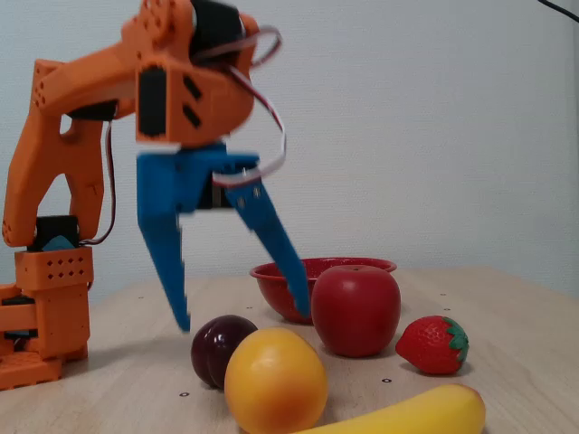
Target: Put the peach in the red bowl.
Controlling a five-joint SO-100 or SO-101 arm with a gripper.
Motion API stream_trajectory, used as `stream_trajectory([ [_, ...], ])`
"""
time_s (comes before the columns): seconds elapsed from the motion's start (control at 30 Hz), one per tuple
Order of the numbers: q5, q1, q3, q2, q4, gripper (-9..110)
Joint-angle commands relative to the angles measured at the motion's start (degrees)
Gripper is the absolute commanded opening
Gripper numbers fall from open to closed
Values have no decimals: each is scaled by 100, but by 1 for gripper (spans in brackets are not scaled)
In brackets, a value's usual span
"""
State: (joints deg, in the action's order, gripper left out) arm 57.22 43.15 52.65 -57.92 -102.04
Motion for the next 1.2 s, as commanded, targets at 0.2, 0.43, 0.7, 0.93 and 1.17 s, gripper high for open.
stream_trajectory([
  [0.2, -114, -176, -246, 255, 352, 44],
  [0.43, -272, -396, 176, 527, 1151, 46],
  [0.7, -220, -475, 571, 809, 1582, 45],
  [0.93, -193, -510, 765, 853, 1714, 3],
  [1.17, -694, -413, -176, 510, 642, 0],
])
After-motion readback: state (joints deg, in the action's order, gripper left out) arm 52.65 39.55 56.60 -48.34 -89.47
